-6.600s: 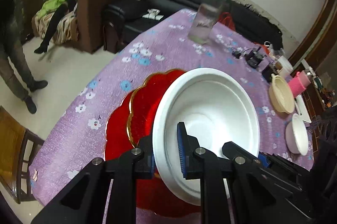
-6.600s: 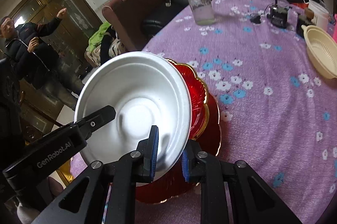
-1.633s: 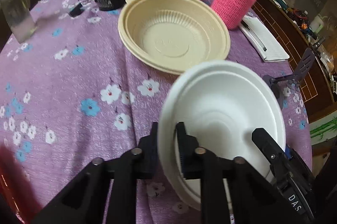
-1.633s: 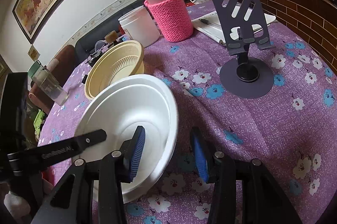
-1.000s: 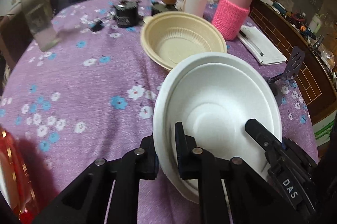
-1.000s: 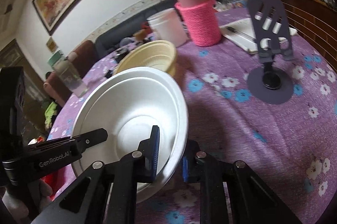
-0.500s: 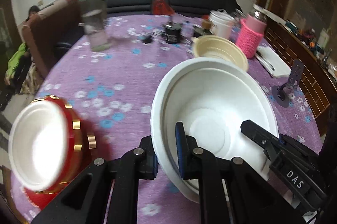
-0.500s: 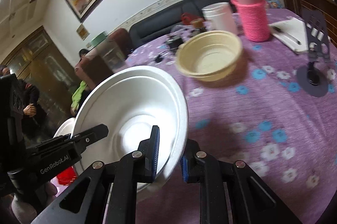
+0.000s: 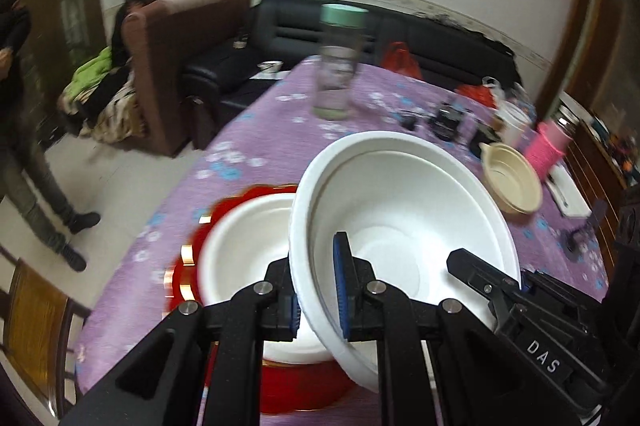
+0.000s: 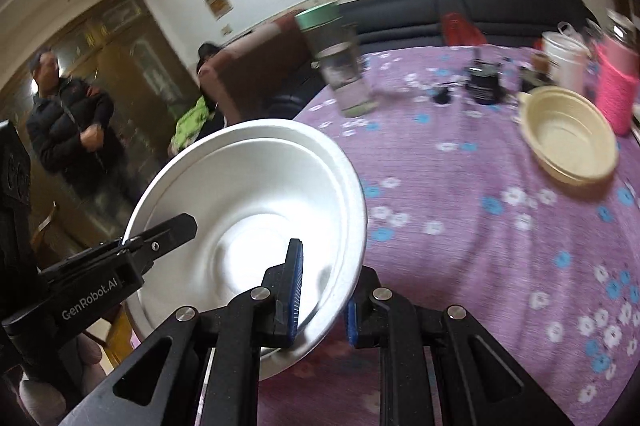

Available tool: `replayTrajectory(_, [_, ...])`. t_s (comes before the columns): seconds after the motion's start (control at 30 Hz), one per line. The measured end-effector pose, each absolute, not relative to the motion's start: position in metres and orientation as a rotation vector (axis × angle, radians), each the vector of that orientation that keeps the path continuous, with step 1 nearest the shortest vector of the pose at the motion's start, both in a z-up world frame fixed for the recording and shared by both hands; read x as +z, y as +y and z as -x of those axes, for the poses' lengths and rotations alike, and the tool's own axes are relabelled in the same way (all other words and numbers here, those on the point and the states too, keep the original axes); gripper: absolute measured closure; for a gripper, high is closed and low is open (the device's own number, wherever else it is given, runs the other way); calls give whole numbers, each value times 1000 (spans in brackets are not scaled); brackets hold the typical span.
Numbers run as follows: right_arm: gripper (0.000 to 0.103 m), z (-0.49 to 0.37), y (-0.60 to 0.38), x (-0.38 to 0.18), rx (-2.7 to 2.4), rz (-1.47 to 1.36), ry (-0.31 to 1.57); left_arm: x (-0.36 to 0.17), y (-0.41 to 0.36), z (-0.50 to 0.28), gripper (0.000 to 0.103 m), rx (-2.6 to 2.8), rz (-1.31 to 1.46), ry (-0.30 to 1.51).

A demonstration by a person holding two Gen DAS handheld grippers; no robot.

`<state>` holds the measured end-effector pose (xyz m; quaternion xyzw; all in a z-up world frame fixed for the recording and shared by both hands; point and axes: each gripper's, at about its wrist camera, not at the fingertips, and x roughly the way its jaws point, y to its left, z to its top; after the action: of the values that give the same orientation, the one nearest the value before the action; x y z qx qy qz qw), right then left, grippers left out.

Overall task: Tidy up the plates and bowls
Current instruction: 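Lower the smaller white bowl into the stacked bowl and open both grippers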

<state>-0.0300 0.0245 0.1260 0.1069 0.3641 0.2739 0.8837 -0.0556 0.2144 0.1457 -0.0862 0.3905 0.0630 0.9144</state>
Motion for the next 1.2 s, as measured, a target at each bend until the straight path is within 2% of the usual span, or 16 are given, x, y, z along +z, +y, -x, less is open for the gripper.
replayTrajectory(0.2, [84, 22, 70, 119, 569, -152, 786, 127, 255, 51, 90, 201, 219, 845])
replayTrajectory(0.47, [84, 12, 90, 114, 561, -108, 802, 116, 269, 44, 90, 252, 206, 855])
replayTrajectory(0.57, [83, 15, 93, 115, 582, -99, 794, 118, 271, 47, 73, 254, 209, 854])
replayTrajectory(0.63, [80, 19, 92, 116, 577, -99, 777, 121, 270, 50, 48, 269, 204, 837])
replayTrajectory(0.67, [71, 20, 91, 117, 578, -102, 769, 124, 269, 53, 45, 282, 200, 820])
replayTrajectory(0.7, [54, 21, 91, 118, 579, -106, 762, 126, 269, 56, 45, 291, 195, 809])
replayTrajectory(0.77, [35, 23, 89, 120, 568, -118, 738, 129, 268, 60, 45, 293, 191, 794])
replayTrajectory(1.07, [33, 32, 56, 127, 518, -244, 694, 150, 248, 94, 36, 344, 127, 666])
replayTrajectory(1.2, [33, 45, 31, 126, 472, -312, 666, 166, 223, 121, 20, 464, 23, 516])
